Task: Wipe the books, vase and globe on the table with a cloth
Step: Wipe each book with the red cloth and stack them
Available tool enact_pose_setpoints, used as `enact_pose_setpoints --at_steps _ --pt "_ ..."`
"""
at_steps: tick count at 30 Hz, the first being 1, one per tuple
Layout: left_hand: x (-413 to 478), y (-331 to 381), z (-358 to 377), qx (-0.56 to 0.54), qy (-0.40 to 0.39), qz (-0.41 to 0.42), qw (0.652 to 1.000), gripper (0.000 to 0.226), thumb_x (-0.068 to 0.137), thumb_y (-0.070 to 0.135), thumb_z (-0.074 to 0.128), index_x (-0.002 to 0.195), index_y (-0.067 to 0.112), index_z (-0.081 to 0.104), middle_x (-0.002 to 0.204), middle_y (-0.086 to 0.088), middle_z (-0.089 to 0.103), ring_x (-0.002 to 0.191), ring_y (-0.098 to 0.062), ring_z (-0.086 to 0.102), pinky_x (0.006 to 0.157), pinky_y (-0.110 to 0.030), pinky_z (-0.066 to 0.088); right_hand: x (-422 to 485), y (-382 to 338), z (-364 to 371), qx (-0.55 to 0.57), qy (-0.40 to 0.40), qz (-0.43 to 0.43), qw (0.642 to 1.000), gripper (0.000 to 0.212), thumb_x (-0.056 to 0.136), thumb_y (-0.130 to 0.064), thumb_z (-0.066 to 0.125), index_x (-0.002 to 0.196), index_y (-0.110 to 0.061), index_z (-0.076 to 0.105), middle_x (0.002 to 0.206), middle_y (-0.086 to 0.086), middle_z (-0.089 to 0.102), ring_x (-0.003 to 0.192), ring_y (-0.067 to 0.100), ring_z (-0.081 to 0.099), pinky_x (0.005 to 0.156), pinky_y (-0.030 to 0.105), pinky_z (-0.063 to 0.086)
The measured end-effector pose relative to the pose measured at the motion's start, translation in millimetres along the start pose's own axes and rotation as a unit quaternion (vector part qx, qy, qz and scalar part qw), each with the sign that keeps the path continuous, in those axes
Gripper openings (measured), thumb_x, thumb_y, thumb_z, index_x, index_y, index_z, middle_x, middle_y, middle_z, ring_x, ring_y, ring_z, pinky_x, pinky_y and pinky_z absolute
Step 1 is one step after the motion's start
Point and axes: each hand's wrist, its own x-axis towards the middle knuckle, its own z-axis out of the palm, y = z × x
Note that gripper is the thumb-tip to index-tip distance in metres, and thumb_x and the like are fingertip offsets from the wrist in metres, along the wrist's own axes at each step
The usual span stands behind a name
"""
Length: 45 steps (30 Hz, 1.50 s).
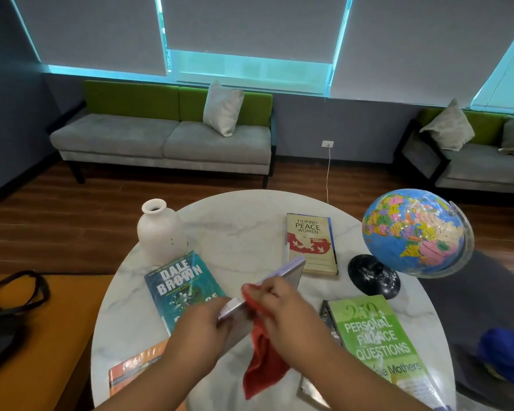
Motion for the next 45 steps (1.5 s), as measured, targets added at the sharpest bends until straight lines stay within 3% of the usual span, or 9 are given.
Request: enact_pose_setpoints --at_steps 6,9,12,16,24,31,39,43,45 --pt "-11.6 -6.7 -4.0 0.015 -0.012 -0.014 1.000 0.024 0.089 0.024 0.063 0.110 0.034 0.066 0.101 0.011 0.068 0.086 -0.009 0.057 0.073 -0.021 0.045 12.8 43.9 -38.3 0.114 0.101 0.156 0.976 0.016 0.097 -0.015 0.054 0.108 -0.023 0.062 0.098 0.003 0.056 0.067 0.007 0.059 0.057 0.012 0.050" --pt "-12.7 -1.8 -1.3 -0.030 -0.012 -0.023 0.999 0.019 0.087 0.022 0.066 0.096 0.039 0.066 0.091 0.013 0.068 0.081 -0.006 0.058 0.073 -0.020 0.047 7.2 41.5 -29.7 0.092 0.141 0.102 0.980 0.032 0.097 -0.019 0.053 0.113 -0.045 0.059 0.102 -0.010 0.053 0.084 0.001 0.060 0.078 0.015 0.052" --pt "-8.7 1.1 4.4 -0.112 -0.021 -0.040 0.993 0.033 0.083 0.014 0.071 0.075 0.045 0.063 0.074 0.014 0.068 0.073 -0.001 0.060 0.070 -0.026 0.050 -5.6 12.8 -12.1 0.037 0.105 -0.013 0.994 0.024 0.097 -0.033 0.052 0.120 -0.033 0.059 0.103 -0.021 0.054 0.089 -0.010 0.054 0.080 0.005 0.043" --pt "-3.8 7.2 3.3 -0.364 -0.031 -0.132 0.921 0.020 0.087 0.000 0.064 0.092 0.019 0.068 0.073 -0.006 0.068 0.069 -0.020 0.062 0.063 -0.034 0.054 -26.7 0.8 12.5 -0.022 0.028 -0.127 0.991 0.041 0.096 -0.051 0.037 0.136 -0.045 0.043 0.127 -0.013 0.049 0.119 0.005 0.044 0.103 0.021 0.038" --pt "-3.8 7.7 -16.8 -0.498 -0.111 -0.181 0.840 0.026 0.088 0.009 0.061 0.114 0.010 0.057 0.102 -0.022 0.071 0.094 -0.042 0.068 0.074 -0.043 0.060 6.4 32.6 -43.1 0.059 0.162 0.114 0.978 0.026 0.098 -0.042 0.043 0.119 -0.033 0.056 0.101 -0.018 0.055 0.083 -0.015 0.056 0.071 0.008 0.048" --pt "-6.3 12.6 -14.9 -0.458 -0.161 -0.162 0.859 0.036 0.082 0.019 0.073 0.114 0.010 0.058 0.102 -0.025 0.069 0.092 -0.041 0.068 0.074 -0.039 0.061 22.1 10.9 -51.5 -0.095 0.101 -0.008 0.990 0.048 0.098 -0.026 0.045 0.142 -0.044 0.039 0.136 -0.011 0.040 0.122 0.013 0.040 0.105 0.033 0.038" --pt "-1.2 11.1 -2.4 -0.572 -0.056 -0.202 0.793 0.018 0.096 0.018 0.050 0.109 0.014 0.061 0.095 -0.022 0.071 0.087 -0.038 0.068 0.086 -0.048 0.053 -31.7 14.4 10.9 -0.160 0.051 -0.221 0.961 0.057 0.077 -0.026 0.061 0.131 -0.041 0.050 0.123 -0.011 0.049 0.100 0.013 0.051 0.066 0.024 0.052" --pt "2.3 6.3 -5.5 -0.604 -0.031 -0.219 0.766 0.022 0.097 0.018 0.048 0.115 0.016 0.060 0.104 -0.019 0.071 0.083 -0.031 0.071 0.069 -0.038 0.061 -39.7 17.7 -3.6 0.069 0.043 -0.055 0.995 0.025 0.092 -0.041 0.053 0.116 -0.048 0.057 0.106 -0.011 0.058 0.087 0.018 0.062 0.074 0.029 0.057" --pt "3.6 4.0 -9.4 -0.617 -0.027 -0.229 0.752 0.026 0.097 0.018 0.048 0.120 0.014 0.058 0.109 -0.019 0.070 0.086 -0.031 0.071 0.070 -0.038 0.061 -35.4 22.9 -8.6 0.259 0.059 0.113 0.958 0.009 0.095 -0.038 0.055 0.099 -0.044 0.062 0.090 -0.001 0.061 0.068 0.028 0.065 0.063 0.036 0.058"
